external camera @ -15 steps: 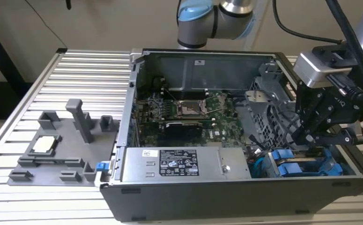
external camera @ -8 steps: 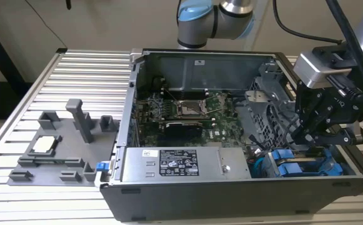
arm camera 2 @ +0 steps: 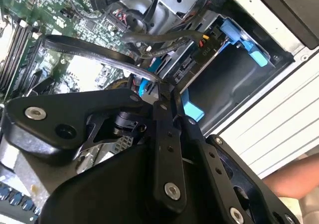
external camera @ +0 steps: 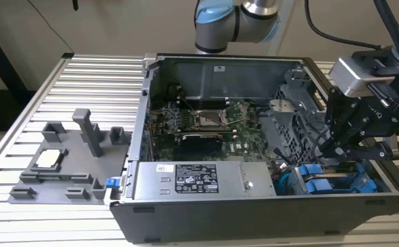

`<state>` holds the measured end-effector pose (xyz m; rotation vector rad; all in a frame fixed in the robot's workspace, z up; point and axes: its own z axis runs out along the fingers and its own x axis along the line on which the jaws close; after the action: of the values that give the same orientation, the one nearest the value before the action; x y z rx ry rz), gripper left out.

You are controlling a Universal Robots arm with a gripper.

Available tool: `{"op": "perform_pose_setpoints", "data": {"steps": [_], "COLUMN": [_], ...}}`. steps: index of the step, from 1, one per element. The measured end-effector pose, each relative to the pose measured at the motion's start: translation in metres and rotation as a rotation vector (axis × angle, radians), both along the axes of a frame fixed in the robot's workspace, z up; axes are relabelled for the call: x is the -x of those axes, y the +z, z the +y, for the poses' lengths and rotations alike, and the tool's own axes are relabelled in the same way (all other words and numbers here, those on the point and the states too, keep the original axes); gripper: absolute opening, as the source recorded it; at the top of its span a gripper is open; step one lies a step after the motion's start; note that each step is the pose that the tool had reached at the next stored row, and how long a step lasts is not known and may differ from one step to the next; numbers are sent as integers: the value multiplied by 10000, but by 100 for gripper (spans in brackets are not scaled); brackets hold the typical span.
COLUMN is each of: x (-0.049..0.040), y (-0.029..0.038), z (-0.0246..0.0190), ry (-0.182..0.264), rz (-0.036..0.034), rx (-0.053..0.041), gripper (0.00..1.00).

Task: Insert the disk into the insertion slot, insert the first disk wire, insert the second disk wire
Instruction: 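Insert the first disk wire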

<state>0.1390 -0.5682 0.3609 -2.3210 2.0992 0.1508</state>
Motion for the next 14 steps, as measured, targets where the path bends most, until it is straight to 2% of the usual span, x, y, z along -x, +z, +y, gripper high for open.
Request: {"op": "perform_pose_setpoints", "data": {"steps": [3, 5, 11, 14], "x": [-72, -115, -127, -128], "y": [-6, -18, -98, -130], "z": [-5, -17, -65, -71], "ry": [0, 0, -110, -307], "rz": [173, 229, 240, 240], "rx": [0, -1, -36, -88], "gripper": [16, 16, 16, 16]}}
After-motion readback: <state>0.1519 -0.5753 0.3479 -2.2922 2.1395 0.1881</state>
